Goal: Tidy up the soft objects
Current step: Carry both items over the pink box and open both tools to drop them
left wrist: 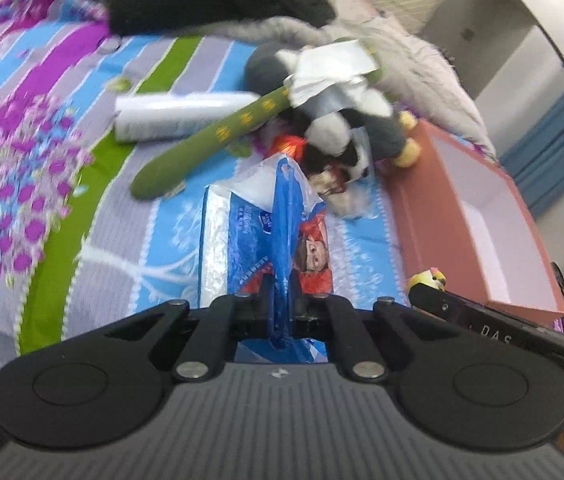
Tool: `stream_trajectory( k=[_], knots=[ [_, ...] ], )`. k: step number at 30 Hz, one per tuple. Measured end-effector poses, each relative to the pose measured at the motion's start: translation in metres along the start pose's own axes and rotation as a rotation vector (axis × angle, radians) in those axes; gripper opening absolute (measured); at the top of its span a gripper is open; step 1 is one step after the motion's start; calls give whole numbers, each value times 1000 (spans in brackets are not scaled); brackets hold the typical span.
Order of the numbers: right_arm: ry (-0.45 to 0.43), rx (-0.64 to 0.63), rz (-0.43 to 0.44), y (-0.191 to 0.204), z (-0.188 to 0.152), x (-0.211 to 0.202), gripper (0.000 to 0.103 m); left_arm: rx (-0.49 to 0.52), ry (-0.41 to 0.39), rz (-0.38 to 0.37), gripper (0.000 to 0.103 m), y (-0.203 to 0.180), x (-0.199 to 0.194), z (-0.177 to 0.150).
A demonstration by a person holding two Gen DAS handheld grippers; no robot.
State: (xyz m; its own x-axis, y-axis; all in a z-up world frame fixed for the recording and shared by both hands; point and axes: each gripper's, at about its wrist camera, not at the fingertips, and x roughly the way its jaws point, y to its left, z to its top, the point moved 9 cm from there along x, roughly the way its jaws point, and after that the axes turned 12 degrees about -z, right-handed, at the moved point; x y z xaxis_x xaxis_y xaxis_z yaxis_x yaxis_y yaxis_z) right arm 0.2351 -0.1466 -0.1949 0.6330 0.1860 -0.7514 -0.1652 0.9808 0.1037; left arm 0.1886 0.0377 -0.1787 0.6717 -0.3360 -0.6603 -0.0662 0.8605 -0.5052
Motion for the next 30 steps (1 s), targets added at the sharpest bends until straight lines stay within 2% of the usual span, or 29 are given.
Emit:
stream_trajectory(
  k=[12, 18, 23, 30],
  knots=[
    [-177, 67, 45, 0, 61, -79, 28, 163, -59, -106, 7, -74, -38, 53],
    [-284, 80, 33, -13, 93, -117, 28, 249, -89, -165, 7, -121, -47, 77],
    [-346, 102, -4, -39, 113, -140, 28, 299, -85, -230, 7, -164, -37, 89],
    [-356, 159, -97, -95, 127, -146, 28, 365, -30, -301, 7, -221, 3, 93]
  ],
)
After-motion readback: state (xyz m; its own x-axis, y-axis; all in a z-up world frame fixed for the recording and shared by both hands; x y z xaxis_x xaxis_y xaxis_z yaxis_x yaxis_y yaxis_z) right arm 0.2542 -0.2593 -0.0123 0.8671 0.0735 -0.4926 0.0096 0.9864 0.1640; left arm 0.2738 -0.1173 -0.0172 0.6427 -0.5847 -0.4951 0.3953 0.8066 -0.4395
